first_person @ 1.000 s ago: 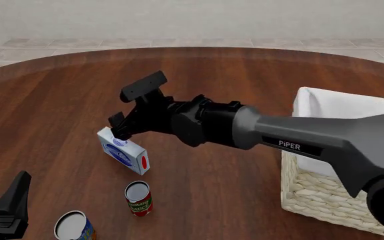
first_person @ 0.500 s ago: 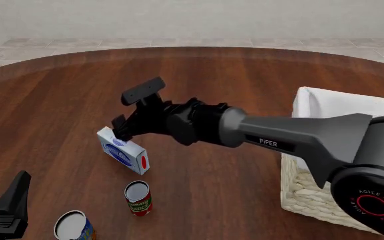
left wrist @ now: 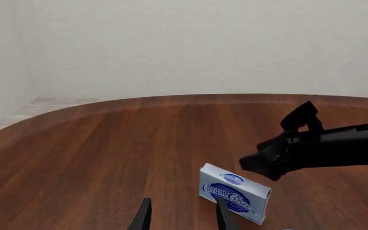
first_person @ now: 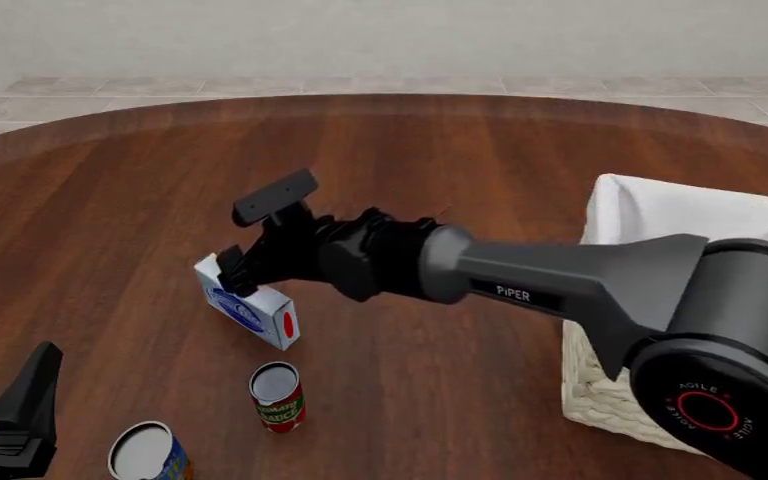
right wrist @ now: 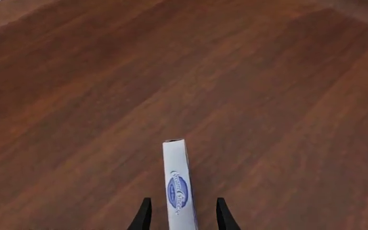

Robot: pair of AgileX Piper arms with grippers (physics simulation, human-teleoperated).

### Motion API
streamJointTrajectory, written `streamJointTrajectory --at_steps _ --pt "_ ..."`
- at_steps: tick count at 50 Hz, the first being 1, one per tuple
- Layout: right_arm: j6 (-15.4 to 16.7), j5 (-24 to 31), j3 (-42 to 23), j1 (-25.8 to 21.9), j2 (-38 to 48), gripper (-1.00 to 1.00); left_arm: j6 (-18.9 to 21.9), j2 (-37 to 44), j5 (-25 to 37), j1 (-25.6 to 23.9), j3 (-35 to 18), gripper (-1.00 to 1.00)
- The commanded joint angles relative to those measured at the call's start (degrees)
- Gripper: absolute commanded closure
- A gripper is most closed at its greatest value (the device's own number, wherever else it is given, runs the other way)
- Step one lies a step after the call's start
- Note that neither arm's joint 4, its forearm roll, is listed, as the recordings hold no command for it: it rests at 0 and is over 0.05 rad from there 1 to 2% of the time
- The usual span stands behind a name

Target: Pick up the cream cheese box, and put it in the basket.

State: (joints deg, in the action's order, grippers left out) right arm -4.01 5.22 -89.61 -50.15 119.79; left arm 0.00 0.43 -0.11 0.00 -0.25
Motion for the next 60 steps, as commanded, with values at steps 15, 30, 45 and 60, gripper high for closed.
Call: streamJointTrajectory --at_steps 15,30,45,60 --pt "-2.7 1.8 -5.4 0.0 6.5 -1.00 0.0 0.0 0.0 0.0 0.0 -1.00" --pt "-2.3 2.5 -7.1 0.0 8.7 -1.00 0.0 0.0 0.0 0.0 0.0 -1.00" --pt "-1.9 3.7 -9.8 0.4 11.6 -1.00 0.0 0.0 0.0 0.0 0.0 -1.00" --pt "-1.7 4.9 -12.0 0.3 14.0 -1.00 0.0 0.0 0.0 0.0 0.0 -1.00"
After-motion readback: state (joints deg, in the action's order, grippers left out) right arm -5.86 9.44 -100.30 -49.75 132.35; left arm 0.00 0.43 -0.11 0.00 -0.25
